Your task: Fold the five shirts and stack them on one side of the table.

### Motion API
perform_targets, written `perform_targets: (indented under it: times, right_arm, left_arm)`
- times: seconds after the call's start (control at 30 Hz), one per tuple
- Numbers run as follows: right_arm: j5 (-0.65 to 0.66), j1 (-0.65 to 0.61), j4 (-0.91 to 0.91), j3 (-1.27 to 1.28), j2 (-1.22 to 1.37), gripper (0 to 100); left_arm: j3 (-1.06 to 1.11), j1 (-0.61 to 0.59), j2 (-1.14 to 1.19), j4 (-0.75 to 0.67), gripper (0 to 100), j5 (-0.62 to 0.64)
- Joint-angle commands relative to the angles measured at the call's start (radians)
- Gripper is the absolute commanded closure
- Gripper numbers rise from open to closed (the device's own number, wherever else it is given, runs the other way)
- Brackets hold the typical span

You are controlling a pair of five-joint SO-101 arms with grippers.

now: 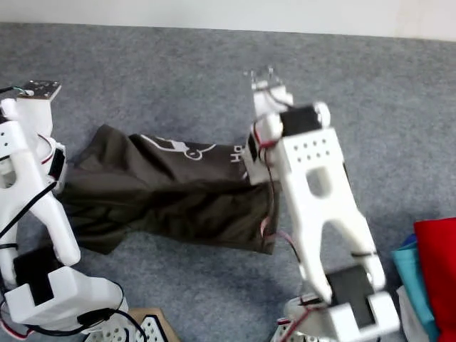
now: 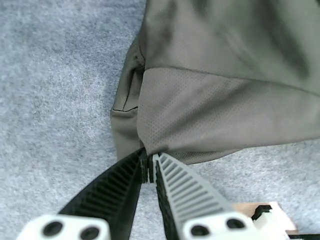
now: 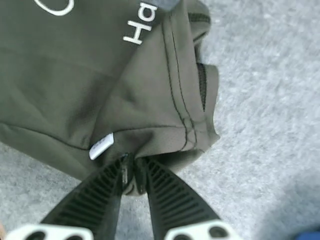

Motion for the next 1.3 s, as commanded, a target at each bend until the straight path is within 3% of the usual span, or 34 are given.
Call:
perform_targets:
  times: [0.0,0.27,0.57,0.8,0.93,1.03,1.13,1.27]
  right_arm:
    - [0.025,-0.025,-0.124,0.213,-0.223,99.3]
    - [0.066,-0.113,-0.245,0.625,-0.524,99.3]
    - [0.138,-0.117,-0.374,0.874,-0.634,99.3]
    - [0.192,-0.148,-0.371,0.898,-0.647,98.5]
    - [0.193,-0.145,-0.369,0.891,-0.647,86.6]
    - [0.198,-0.145,-0.357,0.881,-0.648,78.3]
    - [0.199,-0.143,-0.326,0.817,-0.648,77.1]
    - [0.192,-0.107,-0.277,0.697,-0.648,77.1]
  left_arm:
    - [0.027,-0.018,-0.041,0.012,99,-0.054]
    - [0.165,-0.128,-0.041,0.012,99,-0.193]
    - [0.208,-0.249,-0.041,0.009,99,-0.27]
    - [0.216,-0.275,-0.036,0.009,99,-0.295]
    - [0.217,-0.28,-0.031,0.009,98,-0.295]
    - [0.211,-0.317,-0.039,0.008,85,-0.261]
    - [0.176,-0.354,-0.041,0.008,74,-0.232]
    - [0.108,-0.355,-0.041,0.006,74,-0.227]
